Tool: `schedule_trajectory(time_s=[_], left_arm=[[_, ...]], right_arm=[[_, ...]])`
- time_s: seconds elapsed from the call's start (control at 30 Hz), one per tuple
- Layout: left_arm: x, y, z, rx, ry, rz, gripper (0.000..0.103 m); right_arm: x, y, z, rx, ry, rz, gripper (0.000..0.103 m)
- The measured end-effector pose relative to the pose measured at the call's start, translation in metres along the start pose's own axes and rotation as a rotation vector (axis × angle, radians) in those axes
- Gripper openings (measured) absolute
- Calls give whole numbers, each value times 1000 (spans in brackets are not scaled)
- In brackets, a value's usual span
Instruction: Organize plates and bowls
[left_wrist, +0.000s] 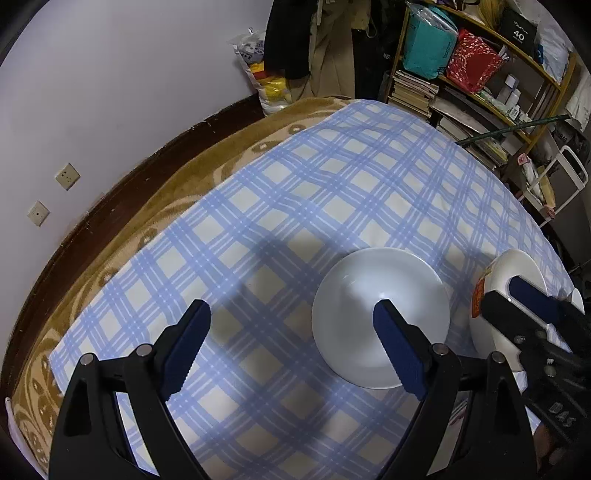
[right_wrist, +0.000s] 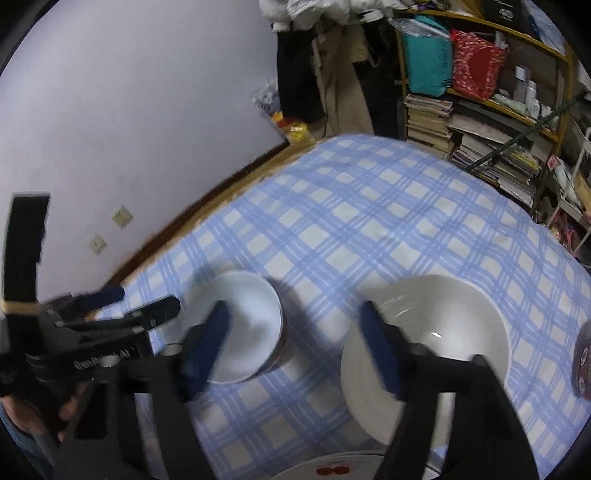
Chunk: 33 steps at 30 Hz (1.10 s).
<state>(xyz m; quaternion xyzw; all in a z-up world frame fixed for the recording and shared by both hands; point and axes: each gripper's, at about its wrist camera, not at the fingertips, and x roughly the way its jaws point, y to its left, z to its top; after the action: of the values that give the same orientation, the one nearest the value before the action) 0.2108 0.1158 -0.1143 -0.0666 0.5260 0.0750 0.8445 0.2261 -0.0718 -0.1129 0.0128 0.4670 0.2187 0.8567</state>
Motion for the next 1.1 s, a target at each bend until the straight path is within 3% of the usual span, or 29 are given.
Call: schedule_trajectory(time_s=[0.17, 0.23, 0.37, 0.5, 0.53, 0.67, 1.1], left_arm=[[11, 4, -1, -11, 24, -28, 88], [16, 6, -1, -16, 44, -34, 74], [30, 10, -2, -44, 104, -67, 66], [40, 10, -2, -42, 146, -83, 51], [44, 9, -2, -38, 164, -89, 42], [58, 6, 1, -10, 213, -57, 33], [80, -8, 8, 15, 268, -100, 12]], right_arm=[[14, 6, -5, -23, 34, 15, 43], [19, 7, -6, -27, 45, 19, 37], [30, 9, -8, -30, 72, 38, 29], [38, 12, -9, -34, 79, 35, 28], [41, 13, -9, -37, 82, 36, 27], [51, 17, -10, -53, 94, 4, 12], [78, 14, -7, 9, 135, -23, 12]])
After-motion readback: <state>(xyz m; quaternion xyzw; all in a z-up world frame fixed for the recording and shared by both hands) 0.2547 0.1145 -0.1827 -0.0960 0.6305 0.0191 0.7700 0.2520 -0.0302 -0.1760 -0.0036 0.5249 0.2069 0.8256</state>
